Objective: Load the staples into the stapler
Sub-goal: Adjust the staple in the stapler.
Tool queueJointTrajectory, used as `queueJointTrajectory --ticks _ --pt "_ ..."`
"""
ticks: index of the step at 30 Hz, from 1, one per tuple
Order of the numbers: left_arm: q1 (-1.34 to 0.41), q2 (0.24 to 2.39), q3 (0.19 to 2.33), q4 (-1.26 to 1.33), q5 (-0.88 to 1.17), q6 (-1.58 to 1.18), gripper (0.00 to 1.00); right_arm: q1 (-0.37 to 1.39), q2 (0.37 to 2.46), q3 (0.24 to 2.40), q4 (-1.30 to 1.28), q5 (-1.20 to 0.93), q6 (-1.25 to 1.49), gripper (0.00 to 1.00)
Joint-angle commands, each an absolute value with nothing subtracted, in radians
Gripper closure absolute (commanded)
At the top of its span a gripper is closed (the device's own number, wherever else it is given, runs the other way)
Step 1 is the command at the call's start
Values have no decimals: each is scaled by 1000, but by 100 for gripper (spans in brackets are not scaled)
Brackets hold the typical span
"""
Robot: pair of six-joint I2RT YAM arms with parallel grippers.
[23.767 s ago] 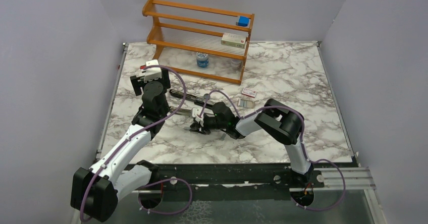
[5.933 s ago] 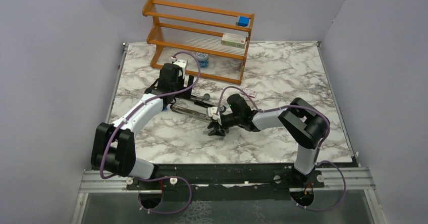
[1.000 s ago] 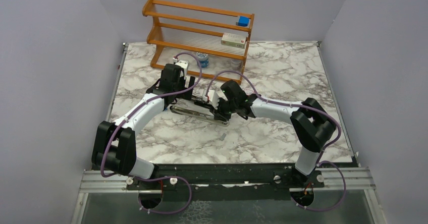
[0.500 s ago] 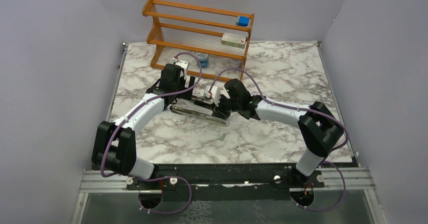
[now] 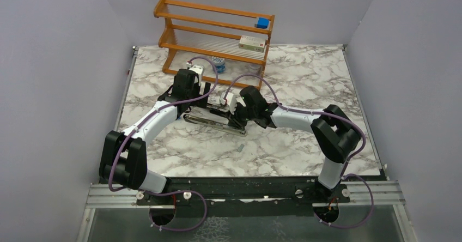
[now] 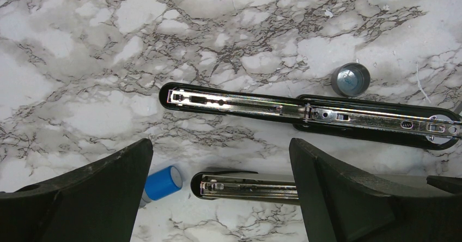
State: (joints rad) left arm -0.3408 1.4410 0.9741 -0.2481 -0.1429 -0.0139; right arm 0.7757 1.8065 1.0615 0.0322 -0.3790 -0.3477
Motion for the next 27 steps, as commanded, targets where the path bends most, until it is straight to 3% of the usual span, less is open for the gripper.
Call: queueJointTrajectory --ticks 1,27 --pt "-346 1436 993 -232 -147 -10 1 769 1825 1092 49 -374 -339 69" --pt "-347 1435 993 -233 -144 -10 1 770 1818 1088 -129 -287 -399 70"
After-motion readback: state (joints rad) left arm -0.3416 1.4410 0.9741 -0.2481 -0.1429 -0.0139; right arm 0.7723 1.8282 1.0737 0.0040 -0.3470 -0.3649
